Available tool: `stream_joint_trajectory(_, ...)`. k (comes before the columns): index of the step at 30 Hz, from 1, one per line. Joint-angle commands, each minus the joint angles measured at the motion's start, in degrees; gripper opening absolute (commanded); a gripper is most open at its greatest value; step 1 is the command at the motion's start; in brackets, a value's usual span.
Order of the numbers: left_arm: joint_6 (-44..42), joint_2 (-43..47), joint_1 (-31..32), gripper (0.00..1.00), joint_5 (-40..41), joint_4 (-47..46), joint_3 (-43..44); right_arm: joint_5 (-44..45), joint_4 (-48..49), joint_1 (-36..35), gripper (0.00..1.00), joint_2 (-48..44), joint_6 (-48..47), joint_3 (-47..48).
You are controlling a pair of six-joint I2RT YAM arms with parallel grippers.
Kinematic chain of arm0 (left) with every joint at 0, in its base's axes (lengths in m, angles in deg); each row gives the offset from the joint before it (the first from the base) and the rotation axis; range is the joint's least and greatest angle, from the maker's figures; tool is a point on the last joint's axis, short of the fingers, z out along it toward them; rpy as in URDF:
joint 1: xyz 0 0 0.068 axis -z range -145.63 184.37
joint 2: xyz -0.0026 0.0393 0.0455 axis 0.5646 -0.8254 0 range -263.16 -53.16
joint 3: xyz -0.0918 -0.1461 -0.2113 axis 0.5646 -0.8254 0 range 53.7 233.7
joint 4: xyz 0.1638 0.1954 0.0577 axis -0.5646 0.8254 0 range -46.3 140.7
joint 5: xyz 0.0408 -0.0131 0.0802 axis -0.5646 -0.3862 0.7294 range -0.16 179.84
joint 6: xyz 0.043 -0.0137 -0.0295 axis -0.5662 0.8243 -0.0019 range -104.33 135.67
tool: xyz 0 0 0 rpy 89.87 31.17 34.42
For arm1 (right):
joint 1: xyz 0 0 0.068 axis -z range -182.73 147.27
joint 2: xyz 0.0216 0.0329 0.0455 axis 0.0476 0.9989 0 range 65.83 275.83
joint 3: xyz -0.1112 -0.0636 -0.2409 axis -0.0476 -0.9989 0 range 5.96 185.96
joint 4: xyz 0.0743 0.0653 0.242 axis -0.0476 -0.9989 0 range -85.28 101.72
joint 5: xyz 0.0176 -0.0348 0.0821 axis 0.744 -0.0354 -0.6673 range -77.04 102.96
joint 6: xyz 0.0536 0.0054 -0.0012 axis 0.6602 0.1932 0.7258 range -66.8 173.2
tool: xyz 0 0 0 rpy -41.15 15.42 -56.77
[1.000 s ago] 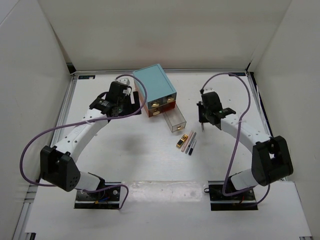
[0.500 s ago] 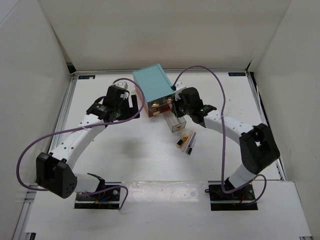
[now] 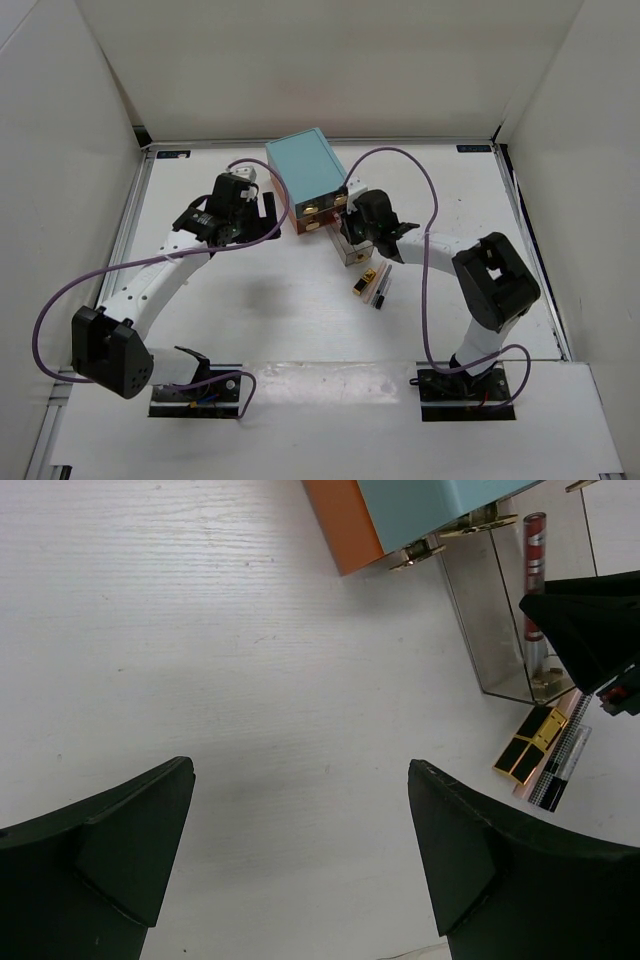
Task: Organize the makeup
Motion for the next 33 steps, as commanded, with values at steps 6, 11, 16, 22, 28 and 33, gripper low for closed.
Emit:
stream_joint_trajectory(6,-2.82,1.81,1.06,0.98,-5.05,0.06,1.41,2.35,-7.01,-0.39,0.53,-1.52,3.56,5.66)
stream_joint_trajectory(11,-5.10,1.64,3.26,0.98,-5.77,1.12,2.99,6.72,-17.43,-0.22,0.56,-6.78,6.89,10.15)
stream_joint_trajectory(16,-8.35,1.11,8.86,0.98,-7.53,1.47,2.64,11.65,-26.60,0.48,0.58,-15.22,13.57,7.44)
stream_joint_trajectory(22,-8.45,-2.75,17.13,0.98,-5.95,0.42,2.29,17.28,-42.16,3.30,0.59,-25.07,27.26,-0.12)
stream_joint_trajectory(28,-7.31,-11.01,27.25,0.91,-4.36,-4.15,4.83,24.13,-49.63,4.00,0.59,-35.95,36.07,-7.95)
stream_joint_trajectory(33,-3.44,-18.21,30.85,0.74,-0.33,-8.37,7.29,27.13,-52.80,4.35,0.61,-43.00,39.06,-9.53)
